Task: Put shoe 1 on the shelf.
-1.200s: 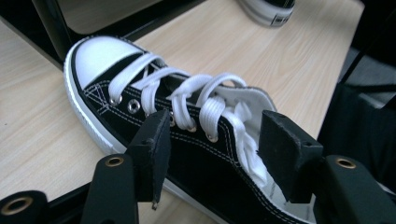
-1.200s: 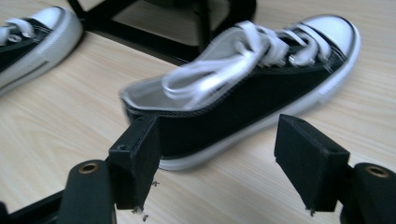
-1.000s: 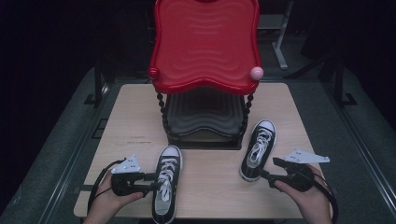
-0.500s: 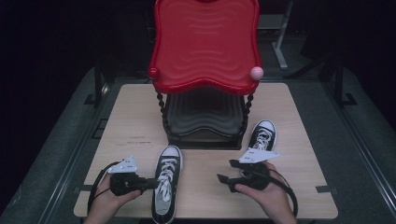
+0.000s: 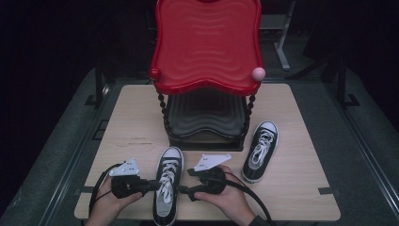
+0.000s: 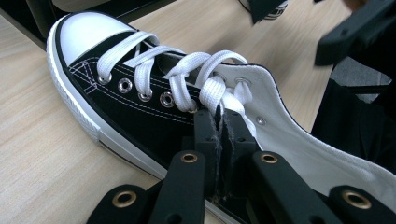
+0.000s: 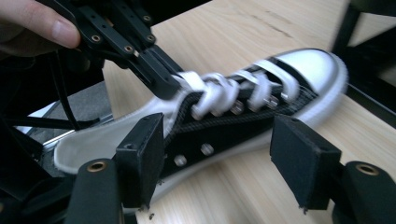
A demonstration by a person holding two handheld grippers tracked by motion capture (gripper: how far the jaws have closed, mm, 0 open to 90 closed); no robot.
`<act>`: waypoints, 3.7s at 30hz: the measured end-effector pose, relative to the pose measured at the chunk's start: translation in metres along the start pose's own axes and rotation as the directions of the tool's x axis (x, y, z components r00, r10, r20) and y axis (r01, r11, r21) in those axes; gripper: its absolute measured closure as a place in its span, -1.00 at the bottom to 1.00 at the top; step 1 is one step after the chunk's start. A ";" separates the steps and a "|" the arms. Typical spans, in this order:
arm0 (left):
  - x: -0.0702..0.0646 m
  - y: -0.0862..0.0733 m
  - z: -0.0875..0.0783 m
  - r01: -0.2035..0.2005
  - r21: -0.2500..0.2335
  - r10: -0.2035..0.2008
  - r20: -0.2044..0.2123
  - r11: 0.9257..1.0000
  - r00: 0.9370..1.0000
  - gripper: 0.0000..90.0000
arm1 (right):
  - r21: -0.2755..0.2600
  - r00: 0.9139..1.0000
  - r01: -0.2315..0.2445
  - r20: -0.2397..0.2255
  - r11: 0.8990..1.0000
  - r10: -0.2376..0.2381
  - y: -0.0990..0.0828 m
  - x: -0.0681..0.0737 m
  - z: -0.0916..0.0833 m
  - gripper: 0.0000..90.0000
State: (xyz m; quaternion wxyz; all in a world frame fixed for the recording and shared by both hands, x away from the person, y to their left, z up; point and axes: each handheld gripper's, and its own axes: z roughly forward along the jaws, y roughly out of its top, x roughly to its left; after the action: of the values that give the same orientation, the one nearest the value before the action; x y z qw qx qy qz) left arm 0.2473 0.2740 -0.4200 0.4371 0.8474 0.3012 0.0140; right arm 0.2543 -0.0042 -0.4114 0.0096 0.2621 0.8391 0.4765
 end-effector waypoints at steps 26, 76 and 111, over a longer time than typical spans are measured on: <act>0.000 0.003 -0.008 0.021 -0.001 -0.021 0.023 1.000 1.000 0.96 | 0.058 0.998 -0.009 -0.067 0.998 0.013 -0.002 -0.002 0.028 0.91; 0.030 0.155 0.022 -0.191 -0.297 0.125 -0.227 0.936 0.966 0.97 | -0.153 0.949 0.150 0.301 0.977 -0.099 0.099 -0.081 -0.053 0.92; 0.018 0.074 0.028 -0.206 -0.150 0.179 -0.177 0.967 0.968 -0.04 | -0.033 0.972 0.104 0.213 0.994 -0.095 0.023 -0.066 -0.040 0.06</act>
State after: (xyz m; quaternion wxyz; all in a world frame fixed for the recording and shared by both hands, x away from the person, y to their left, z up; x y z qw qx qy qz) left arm 0.3069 0.2304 -0.3862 0.4771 0.8292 0.2495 0.1503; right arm 0.3103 -0.0561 -0.3869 0.1282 0.2685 0.8347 0.4633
